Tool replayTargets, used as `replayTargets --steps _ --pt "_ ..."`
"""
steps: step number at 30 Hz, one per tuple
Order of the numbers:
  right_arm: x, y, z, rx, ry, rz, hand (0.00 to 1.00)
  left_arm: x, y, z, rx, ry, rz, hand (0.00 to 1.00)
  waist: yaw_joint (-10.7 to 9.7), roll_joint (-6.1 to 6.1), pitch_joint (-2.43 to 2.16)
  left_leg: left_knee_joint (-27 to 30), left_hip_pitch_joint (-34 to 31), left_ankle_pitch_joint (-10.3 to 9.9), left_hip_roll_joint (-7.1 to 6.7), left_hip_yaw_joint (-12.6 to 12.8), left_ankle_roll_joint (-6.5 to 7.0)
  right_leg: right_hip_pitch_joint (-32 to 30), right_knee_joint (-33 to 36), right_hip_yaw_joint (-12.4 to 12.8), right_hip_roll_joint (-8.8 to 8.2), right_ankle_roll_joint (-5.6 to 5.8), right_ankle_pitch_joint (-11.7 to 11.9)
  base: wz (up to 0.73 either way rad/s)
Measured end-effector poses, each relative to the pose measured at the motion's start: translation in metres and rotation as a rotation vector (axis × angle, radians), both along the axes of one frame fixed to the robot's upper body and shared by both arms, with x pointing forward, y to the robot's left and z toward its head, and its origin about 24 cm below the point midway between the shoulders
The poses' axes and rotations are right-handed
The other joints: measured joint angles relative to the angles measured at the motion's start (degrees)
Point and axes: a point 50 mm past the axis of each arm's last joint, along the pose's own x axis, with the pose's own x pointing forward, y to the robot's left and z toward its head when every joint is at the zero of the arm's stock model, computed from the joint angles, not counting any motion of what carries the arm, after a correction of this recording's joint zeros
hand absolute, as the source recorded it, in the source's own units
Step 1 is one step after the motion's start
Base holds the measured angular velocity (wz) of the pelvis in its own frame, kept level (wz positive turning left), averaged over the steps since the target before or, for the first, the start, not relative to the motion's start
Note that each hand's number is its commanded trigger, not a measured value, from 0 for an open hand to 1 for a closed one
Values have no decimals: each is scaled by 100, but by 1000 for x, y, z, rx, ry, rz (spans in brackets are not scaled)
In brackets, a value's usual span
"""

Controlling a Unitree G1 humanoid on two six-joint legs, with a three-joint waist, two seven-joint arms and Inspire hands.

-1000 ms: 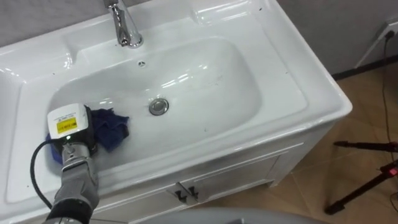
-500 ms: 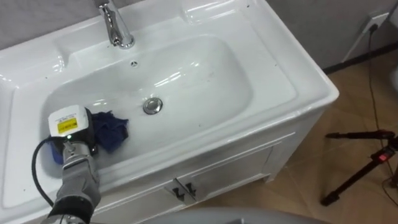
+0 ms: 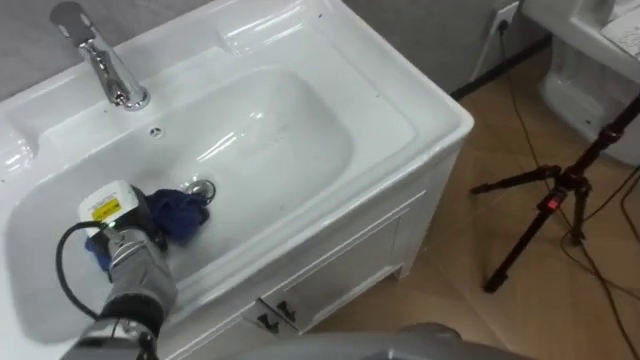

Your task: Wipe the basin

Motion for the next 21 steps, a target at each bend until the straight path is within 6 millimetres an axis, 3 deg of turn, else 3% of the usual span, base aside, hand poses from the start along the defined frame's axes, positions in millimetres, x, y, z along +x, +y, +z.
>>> replayTargets --steps 4,9,10,11,13,14,17,21 --pt "4 0 0 12 5 -9 0 21 -11 6 -2 15 -4 100 -278 3 21 10 -183 0 -45 156 1 -363 203 139 -29 34 20 -13" --pt "-9 3 1 31 63 -101 0 35 -26 11 -16 11 -19 100 -638 -1 28 22 -301 -5 -84 330 13 -531 329 116 -104 67 4 2" --pt "-8 3 1 33 70 -104 0 44 -33 15 -42 -12 -33 100 -731 6 32 19 -342 -26 -82 379 51 -596 369 133 -105 68 5 -5" --pt "-7 3 1 36 68 -110 0 55 -44 22 -58 -37 -69 100 -830 18 38 1 -391 -68 -63 441 190 -670 408 132 -87 76 15 -7" --pt "-7 -2 2 33 61 -137 0 71 -63 31 -81 -78 -126 100 -944 11 44 -28 -404 -72 -61 469 205 -675 390 151 -85 111 68 -8" --pt "-7 -7 4 26 58 -147 0 79 -73 37 -91 -103 -155 100 -975 16 47 -29 -409 -84 -60 507 219 -672 393 191 -74 116 71 -12" --pt "-8 -12 6 35 77 -117 0 88 -78 45 -103 -111 -168 100 -974 17 58 -36 -404 -89 -59 548 222 -676 376 237 -57 126 92 -7" --pt "-6 -12 6 67 87 -86 0 93 -83 50 -130 -124 -174 100 -1039 15 59 9 -511 -95 -70 416 240 -678 306 101 -111 153 109 21"
